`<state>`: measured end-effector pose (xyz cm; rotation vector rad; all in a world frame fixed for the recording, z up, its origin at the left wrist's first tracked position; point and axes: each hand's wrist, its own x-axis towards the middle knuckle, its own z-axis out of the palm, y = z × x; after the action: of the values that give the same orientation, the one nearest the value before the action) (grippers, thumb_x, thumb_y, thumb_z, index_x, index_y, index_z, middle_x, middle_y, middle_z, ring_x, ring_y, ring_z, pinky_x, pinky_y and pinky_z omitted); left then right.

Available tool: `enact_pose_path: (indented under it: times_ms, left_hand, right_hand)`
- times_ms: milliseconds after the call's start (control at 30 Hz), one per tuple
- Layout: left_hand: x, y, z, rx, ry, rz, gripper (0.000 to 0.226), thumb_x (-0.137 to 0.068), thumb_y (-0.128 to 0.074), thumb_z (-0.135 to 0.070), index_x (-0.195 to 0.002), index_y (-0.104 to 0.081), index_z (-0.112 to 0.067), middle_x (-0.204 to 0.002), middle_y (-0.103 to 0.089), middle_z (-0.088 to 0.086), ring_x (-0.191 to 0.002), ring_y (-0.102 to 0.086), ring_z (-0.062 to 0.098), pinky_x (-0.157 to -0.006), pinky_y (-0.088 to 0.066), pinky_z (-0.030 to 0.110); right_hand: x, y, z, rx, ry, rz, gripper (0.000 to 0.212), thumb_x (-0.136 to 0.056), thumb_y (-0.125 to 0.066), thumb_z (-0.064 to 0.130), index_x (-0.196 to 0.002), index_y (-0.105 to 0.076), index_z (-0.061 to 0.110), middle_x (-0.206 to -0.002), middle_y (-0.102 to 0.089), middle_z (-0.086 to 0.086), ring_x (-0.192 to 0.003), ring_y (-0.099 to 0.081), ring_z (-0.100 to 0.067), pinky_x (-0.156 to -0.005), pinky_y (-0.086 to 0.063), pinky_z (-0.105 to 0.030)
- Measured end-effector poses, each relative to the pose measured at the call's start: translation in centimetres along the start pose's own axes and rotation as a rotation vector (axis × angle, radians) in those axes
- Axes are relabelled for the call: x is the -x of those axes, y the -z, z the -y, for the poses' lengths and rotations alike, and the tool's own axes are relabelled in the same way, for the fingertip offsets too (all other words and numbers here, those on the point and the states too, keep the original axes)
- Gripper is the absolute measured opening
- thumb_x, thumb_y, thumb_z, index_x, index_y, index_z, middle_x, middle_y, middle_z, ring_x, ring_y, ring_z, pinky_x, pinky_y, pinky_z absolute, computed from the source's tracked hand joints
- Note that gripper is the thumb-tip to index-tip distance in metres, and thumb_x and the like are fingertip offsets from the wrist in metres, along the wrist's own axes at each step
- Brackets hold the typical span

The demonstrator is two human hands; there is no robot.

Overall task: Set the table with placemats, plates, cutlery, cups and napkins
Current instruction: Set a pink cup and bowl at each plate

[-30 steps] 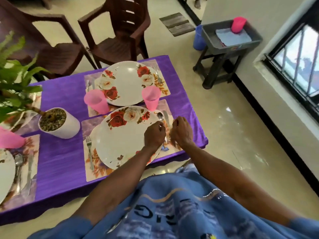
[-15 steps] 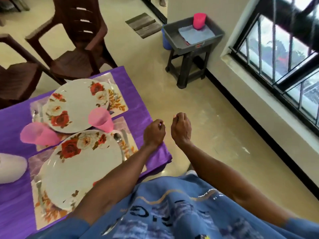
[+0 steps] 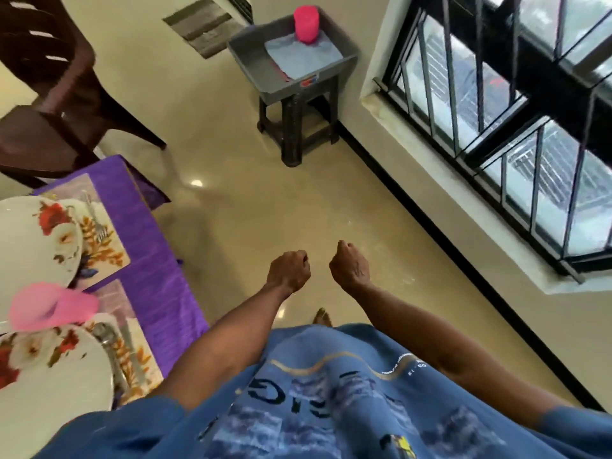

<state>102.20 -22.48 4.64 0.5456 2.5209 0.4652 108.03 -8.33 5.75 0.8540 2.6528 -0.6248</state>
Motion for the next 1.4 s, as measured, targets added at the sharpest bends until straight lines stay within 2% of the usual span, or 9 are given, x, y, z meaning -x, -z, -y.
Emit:
enact_pose_path:
  times_ms: [233,400,533,733,933,1000,1133,1233,1400]
  left_hand:
    - [-7.0,1.9,-1.4,-0.037,0.021,0.016,0.027,-0.093,-0.048,-0.022,-0.107,-0.067,-0.011,-0.108,-0.069,0.015,-0.097,-0.064,0.035,-0.076,-0.049,0.036]
    - [-14.1,4.0,-0.5,-0.042,0.009,0.027,0.024,-0.092,-0.047,-0.022,-0.1,-0.067,-0.012,-0.103,-0.07,0.013,-0.092,-0.064,0.034,-0.071,-0.047,0.035]
    - [-22.1,8.9,0.7,-0.036,-0.005,0.036,0.024,-0.092,-0.049,-0.023,-0.103,-0.067,-0.012,-0.107,-0.069,0.014,-0.098,-0.063,0.035,-0.077,-0.049,0.036]
    - [-33.1,17.5,2.7,-0.004,0.041,-0.018,0.022,-0.091,-0.05,-0.021,-0.1,-0.067,-0.011,-0.104,-0.069,0.014,-0.095,-0.063,0.035,-0.078,-0.05,0.038]
    - [-41.5,20.7,3.6,-0.002,0.07,0.007,0.018,-0.09,-0.049,-0.018,-0.092,-0.065,-0.01,-0.098,-0.07,0.014,-0.09,-0.063,0.035,-0.073,-0.048,0.036]
    - [-45.0,21.4,3.5,0.009,0.079,0.0,0.018,-0.09,-0.049,-0.018,-0.09,-0.065,-0.01,-0.097,-0.069,0.015,-0.091,-0.063,0.036,-0.073,-0.047,0.035]
    - [-53.2,23.1,3.0,0.017,0.106,0.003,0.017,-0.091,-0.05,-0.019,-0.092,-0.065,-0.01,-0.099,-0.069,0.015,-0.093,-0.063,0.036,-0.075,-0.048,0.036]
    - [-59.5,25.1,2.1,0.034,0.15,0.019,0.018,-0.093,-0.05,-0.019,-0.096,-0.064,-0.009,-0.103,-0.068,0.015,-0.098,-0.061,0.036,-0.078,-0.047,0.037]
    - [-69.1,29.5,-1.7,0.071,0.247,0.064,0.021,-0.094,-0.046,-0.021,-0.095,-0.062,-0.008,-0.105,-0.066,0.017,-0.099,-0.06,0.035,-0.077,-0.046,0.036]
  right_hand:
    - [-6.6,1.7,-1.2,-0.012,-0.022,0.056,0.021,-0.091,-0.041,0.005,-0.106,-0.055,0.004,-0.099,-0.063,-0.017,-0.083,-0.061,-0.035,-0.062,-0.042,-0.036]
    - [-14.1,3.1,1.2,-0.037,0.033,0.11,0.009,-0.09,-0.041,0.007,-0.094,-0.048,0.009,-0.097,-0.06,-0.018,-0.072,-0.048,-0.028,-0.06,-0.036,-0.036]
    - [-21.4,6.0,4.6,-0.016,0.038,0.112,0.013,-0.091,-0.041,0.007,-0.099,-0.052,0.005,-0.092,-0.058,-0.015,-0.072,-0.048,-0.026,-0.06,-0.035,-0.034]
    - [-32.2,9.6,11.6,-0.095,-0.012,0.068,0.016,-0.089,-0.043,0.009,-0.099,-0.056,0.007,-0.097,-0.063,-0.015,-0.076,-0.055,-0.028,-0.062,-0.042,-0.032]
    - [-41.0,11.6,16.5,-0.186,-0.025,0.053,0.017,-0.09,-0.045,0.013,-0.099,-0.058,0.008,-0.096,-0.065,-0.015,-0.081,-0.059,-0.032,-0.062,-0.042,-0.032]
    - [-44.9,12.4,17.4,-0.24,-0.07,0.042,0.016,-0.089,-0.044,0.013,-0.097,-0.058,0.009,-0.097,-0.066,-0.014,-0.083,-0.061,-0.032,-0.066,-0.047,-0.035]
    - [-54.0,14.1,18.6,-0.323,-0.122,0.055,0.019,-0.09,-0.044,0.012,-0.098,-0.061,0.01,-0.098,-0.067,-0.01,-0.086,-0.062,-0.031,-0.068,-0.045,-0.033]
    - [-61.2,16.2,18.9,-0.328,-0.134,0.099,0.019,-0.088,-0.044,0.013,-0.097,-0.061,0.012,-0.101,-0.068,-0.012,-0.087,-0.062,-0.031,-0.072,-0.051,-0.037]
    - [-70.9,21.2,18.3,-0.296,-0.191,0.184,0.02,-0.088,-0.048,0.014,-0.102,-0.062,0.012,-0.106,-0.068,-0.015,-0.097,-0.063,-0.037,-0.071,-0.046,-0.034]
